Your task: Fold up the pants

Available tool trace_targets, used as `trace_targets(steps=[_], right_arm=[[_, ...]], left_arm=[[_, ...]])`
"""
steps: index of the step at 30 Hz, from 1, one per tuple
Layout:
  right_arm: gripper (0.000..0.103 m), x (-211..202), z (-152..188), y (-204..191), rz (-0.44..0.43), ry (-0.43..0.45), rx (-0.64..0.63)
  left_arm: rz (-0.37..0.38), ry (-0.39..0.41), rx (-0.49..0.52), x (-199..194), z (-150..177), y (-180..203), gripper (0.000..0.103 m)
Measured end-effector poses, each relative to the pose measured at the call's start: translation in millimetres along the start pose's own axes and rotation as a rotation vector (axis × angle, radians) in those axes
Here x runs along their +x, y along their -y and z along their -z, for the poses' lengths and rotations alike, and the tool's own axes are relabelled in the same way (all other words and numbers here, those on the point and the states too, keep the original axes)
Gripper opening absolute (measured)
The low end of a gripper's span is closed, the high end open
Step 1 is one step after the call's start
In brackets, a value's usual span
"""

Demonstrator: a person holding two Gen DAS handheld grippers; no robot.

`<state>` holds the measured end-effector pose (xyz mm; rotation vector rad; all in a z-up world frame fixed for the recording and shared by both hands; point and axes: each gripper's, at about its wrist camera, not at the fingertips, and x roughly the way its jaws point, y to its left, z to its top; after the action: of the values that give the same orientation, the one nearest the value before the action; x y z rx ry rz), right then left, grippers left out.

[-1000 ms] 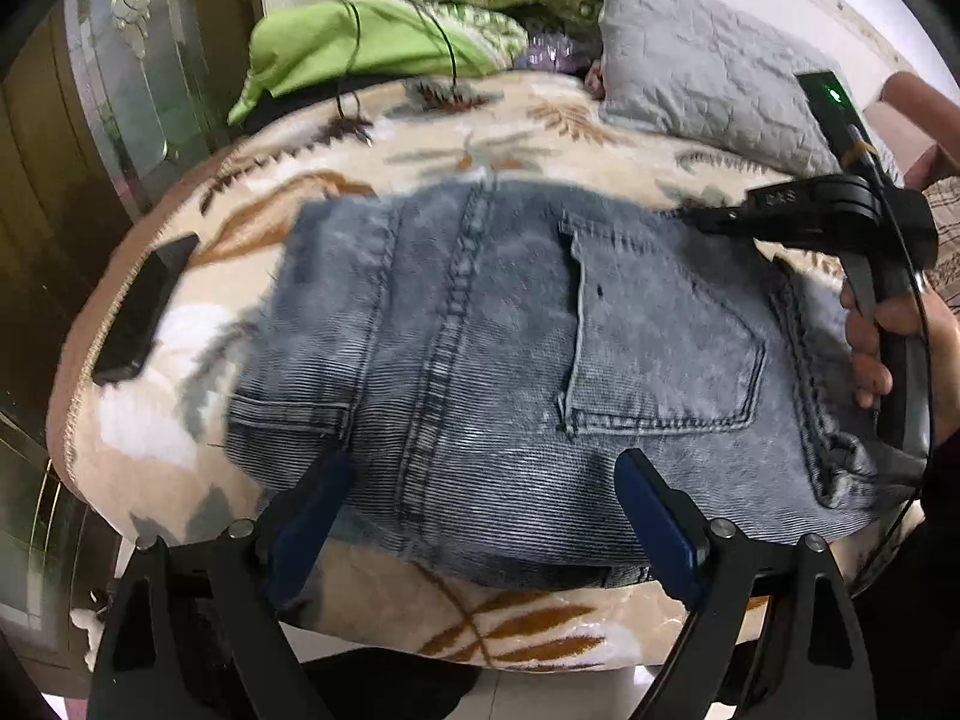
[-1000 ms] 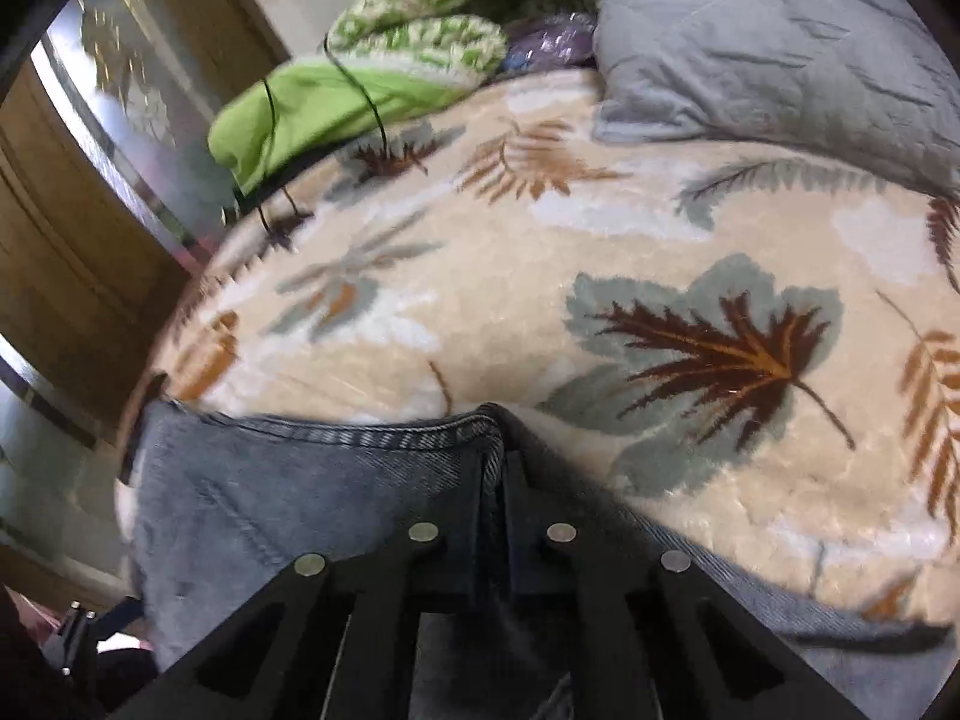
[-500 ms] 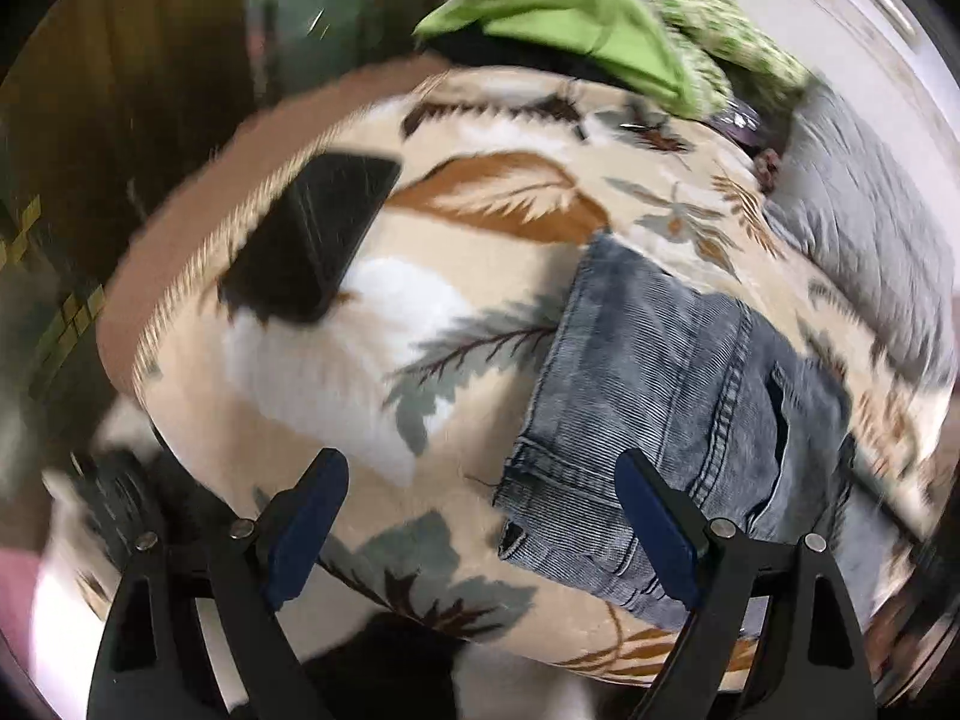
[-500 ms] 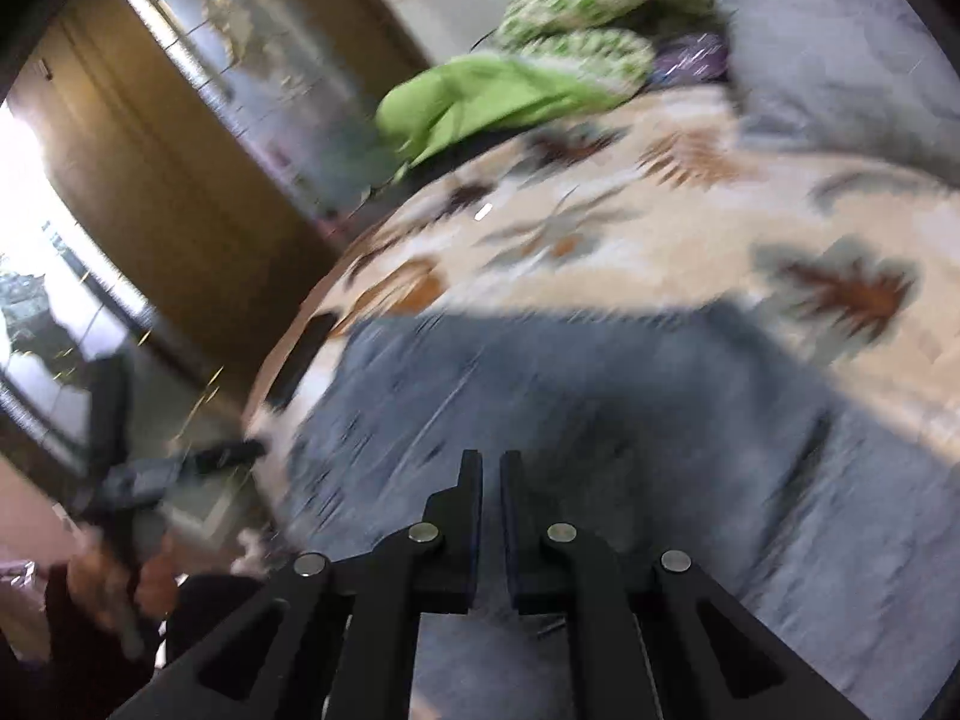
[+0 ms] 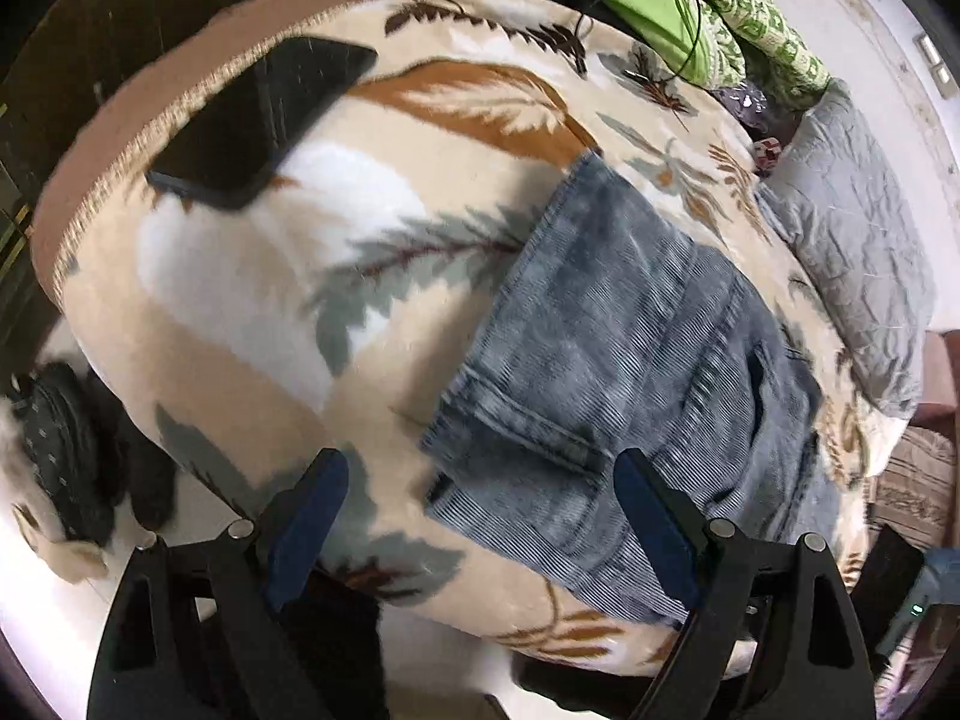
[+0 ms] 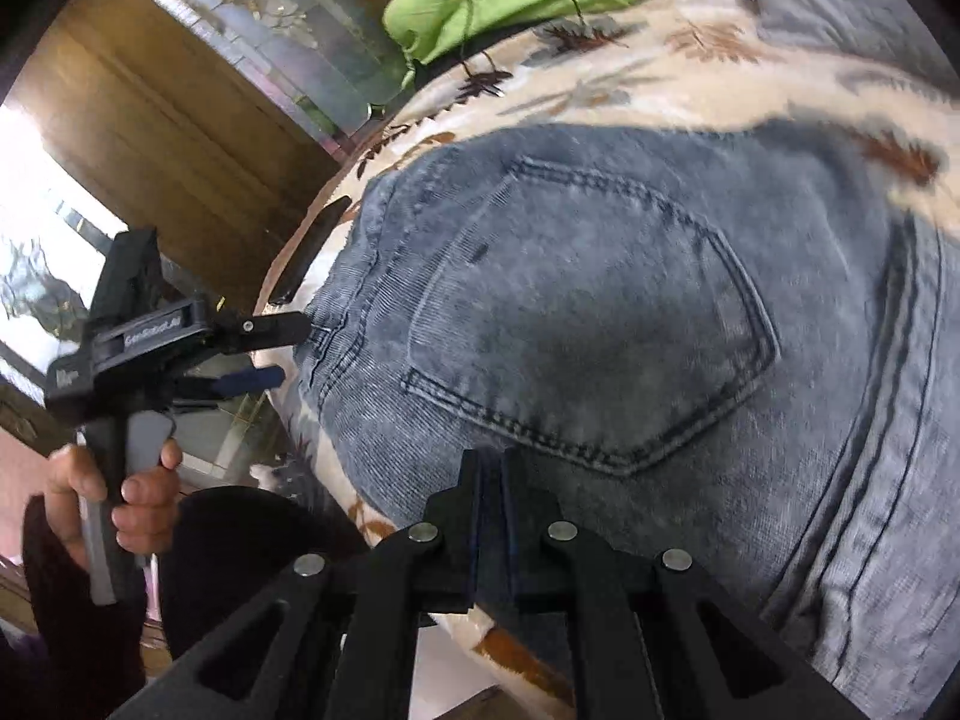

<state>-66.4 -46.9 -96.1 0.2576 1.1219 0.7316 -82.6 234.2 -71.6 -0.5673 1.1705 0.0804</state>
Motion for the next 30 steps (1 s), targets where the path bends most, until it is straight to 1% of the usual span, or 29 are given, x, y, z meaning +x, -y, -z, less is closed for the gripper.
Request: trace_targets(steps=[3,7,9,13,15,16,17,19,21,23,26,29,30], right_arm=[[0.009,-1,5,5,-0.011,-0.002,0.017],[0.009,-4,7,5,-0.006,0.002,0.018],[0.009,-4,7,6,-0.007,0.001,0.019],[0.009,-3,7,9,-0.02,-0.001,0.029],[0.009,-3,6,9,-0.021,-0.003,0.031],[0.009,-3,7,9,-0.019,-0.002,0.029],[0.009,-4,7,9,-0.017,-0.002,0.029],[0.009,-5,7,9,-0.015,-0.002,0.026],[0.009,-6,7,7,-0.012,-0.001,0.022],[0.009,-10,6,4,-0.009,0.02,0.012],[0.009,-24,4,3,0.003,0.084,-0.004],[0.009,-33,0,12,0.012,0.128,0.037],[0.009,-34,-1,17,0.02,0.138,0.054]], left_arm=[[0.016,-0.013,-0.001,1,7,0,0.09],[0.083,-0.06,-0.062,5,21,-7,0.09],[0.114,-0.063,-0.09,5,29,-8,0.09],[0.166,-0.072,-0.15,11,34,-11,0.089],[0.167,-0.06,-0.18,11,34,-12,0.084],[0.176,-0.046,-0.187,10,34,-11,0.078],[0.191,-0.037,-0.191,9,33,-11,0.07],[0.223,-0.034,-0.205,9,31,-10,0.062],[0.228,-0.038,-0.2,12,28,-3,0.062],[0.218,-0.044,-0.194,17,26,0,0.062],[0.237,-0.029,-0.237,23,23,0,0.062],[0.253,-0.007,-0.265,21,24,-6,0.061],[0.255,0.005,-0.27,21,24,-6,0.06]])
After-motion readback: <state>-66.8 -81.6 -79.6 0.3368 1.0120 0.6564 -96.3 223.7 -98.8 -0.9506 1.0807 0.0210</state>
